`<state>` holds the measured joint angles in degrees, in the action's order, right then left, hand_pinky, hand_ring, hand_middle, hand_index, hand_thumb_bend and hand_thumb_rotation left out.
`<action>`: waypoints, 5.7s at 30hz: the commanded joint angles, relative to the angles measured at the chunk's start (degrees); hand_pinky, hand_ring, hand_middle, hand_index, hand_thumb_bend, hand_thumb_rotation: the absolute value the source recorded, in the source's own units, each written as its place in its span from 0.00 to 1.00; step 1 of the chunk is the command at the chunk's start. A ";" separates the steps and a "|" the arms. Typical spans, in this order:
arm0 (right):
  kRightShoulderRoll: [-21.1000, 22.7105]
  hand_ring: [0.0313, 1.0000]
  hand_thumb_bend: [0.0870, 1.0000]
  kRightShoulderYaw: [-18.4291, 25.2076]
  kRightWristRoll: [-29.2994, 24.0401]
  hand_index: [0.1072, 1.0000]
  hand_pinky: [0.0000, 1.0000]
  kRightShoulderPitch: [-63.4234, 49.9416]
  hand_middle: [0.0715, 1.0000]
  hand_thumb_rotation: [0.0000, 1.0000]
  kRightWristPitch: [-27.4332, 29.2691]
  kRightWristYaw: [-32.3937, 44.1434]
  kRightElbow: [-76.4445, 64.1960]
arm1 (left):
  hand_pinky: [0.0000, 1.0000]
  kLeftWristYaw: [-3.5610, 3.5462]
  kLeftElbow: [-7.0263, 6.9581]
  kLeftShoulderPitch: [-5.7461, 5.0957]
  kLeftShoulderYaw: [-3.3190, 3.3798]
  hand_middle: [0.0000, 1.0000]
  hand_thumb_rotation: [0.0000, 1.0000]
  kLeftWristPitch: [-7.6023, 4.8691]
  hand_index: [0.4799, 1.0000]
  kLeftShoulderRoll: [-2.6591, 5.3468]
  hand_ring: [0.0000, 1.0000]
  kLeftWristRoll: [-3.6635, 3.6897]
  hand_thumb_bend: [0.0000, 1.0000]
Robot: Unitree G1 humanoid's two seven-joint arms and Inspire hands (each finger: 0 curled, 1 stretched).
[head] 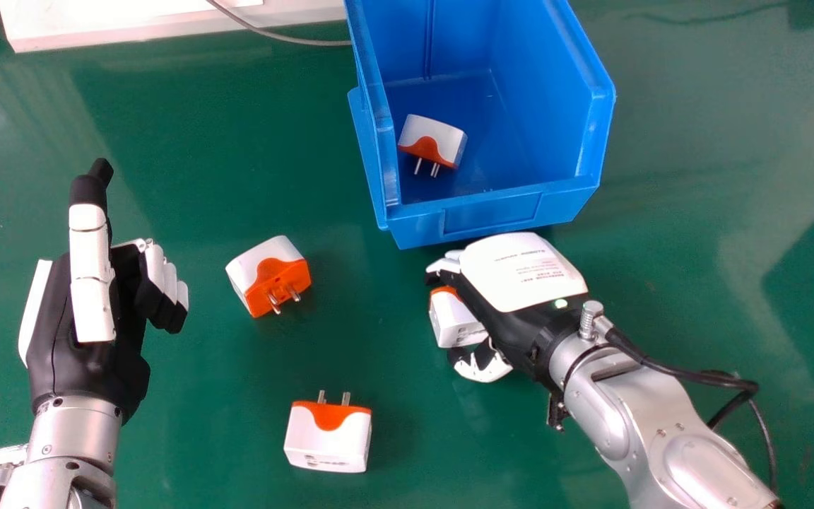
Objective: Pick all objects and put in blue box
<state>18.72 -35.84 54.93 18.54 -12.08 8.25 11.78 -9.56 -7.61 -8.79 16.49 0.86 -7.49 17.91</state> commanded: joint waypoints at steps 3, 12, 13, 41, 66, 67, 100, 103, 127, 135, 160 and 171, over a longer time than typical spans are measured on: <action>-0.90 0.75 0.50 -0.29 1.35 0.69 0.65 -1.07 0.77 0.04 -2.17 -0.41 2.29 | 0.00 0.04 -0.96 0.05 0.15 0.00 1.00 -0.29 1.00 -0.63 0.00 -0.50 0.65; -1.04 0.52 0.50 0.22 1.11 0.53 0.43 -1.67 0.57 0.01 -1.93 -7.47 3.77 | 0.00 0.01 -0.98 0.23 0.11 0.00 1.00 -0.30 1.00 -0.99 0.00 -0.85 0.65; -1.12 0.52 0.50 0.29 0.96 0.53 0.43 -1.71 0.57 0.01 -1.92 -7.88 3.93 | 0.00 -0.01 -1.03 0.23 0.08 0.00 1.00 -0.29 1.00 -1.03 0.00 -0.88 0.65; -7.18 0.44 0.45 8.75 -9.26 0.41 0.35 -7.62 0.50 0.00 -8.41 -4.69 -6.49 | 0.00 -0.14 -2.43 0.02 0.56 0.00 1.00 1.51 1.00 -1.98 0.00 -1.16 0.65; -15.27 0.42 0.45 8.73 -5.39 0.46 0.34 -26.89 0.49 0.00 -15.53 -10.46 -40.47 | 0.00 -0.26 -2.16 0.47 0.45 0.00 1.00 1.80 1.00 -2.20 0.00 -1.26 0.65; -15.37 0.42 0.45 8.65 -5.10 0.46 0.34 -27.24 0.49 0.00 -15.37 -10.59 -41.85 | 0.00 -0.30 -1.95 0.57 0.46 0.00 1.00 1.70 1.00 -2.23 0.00 -1.28 0.65; -7.66 0.42 0.44 18.11 -5.51 0.46 0.33 9.79 0.49 0.00 -3.81 -6.74 -16.65 | 0.00 -0.26 1.55 1.59 -0.40 0.00 1.00 -1.51 1.00 -1.60 0.00 -2.68 0.65; -7.02 0.41 0.44 18.13 -5.51 0.47 0.33 13.32 0.49 0.00 -3.20 -7.46 -11.99 | 0.00 -0.17 1.41 1.37 -0.48 0.00 1.00 -1.69 1.00 -1.48 0.00 -2.70 0.65; -4.30 0.43 0.44 9.66 -2.22 0.46 0.33 36.84 0.50 0.00 -3.30 -9.30 24.22 | 0.00 0.42 -1.29 -1.45 -1.41 0.46 0.99 -2.68 1.00 -0.96 0.00 -5.24 0.64; -5.31 0.43 0.45 8.08 -3.13 0.44 0.34 38.57 0.50 0.00 -4.50 -9.84 28.59 | 0.00 0.29 -3.44 -2.89 -1.61 0.62 0.99 -1.68 1.00 -0.73 0.00 -4.81 0.63; -6.11 0.43 0.45 8.50 -6.96 0.45 0.34 36.72 0.50 0.00 -4.45 -9.11 28.68 | 0.00 0.24 -4.64 -3.99 -1.66 0.75 0.99 -1.59 1.00 -0.09 0.00 -4.27 0.62; -4.98 0.61 0.45 6.96 -6.11 0.43 0.47 35.44 0.62 0.04 -6.29 -7.82 26.12 | 0.00 0.48 -4.31 -3.47 -1.78 0.76 1.00 -1.61 0.98 -0.20 0.00 -4.65 0.61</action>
<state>12.93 -28.79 47.96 53.80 -18.19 0.92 39.85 -9.32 -10.66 -12.43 14.78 -0.42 -7.55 13.45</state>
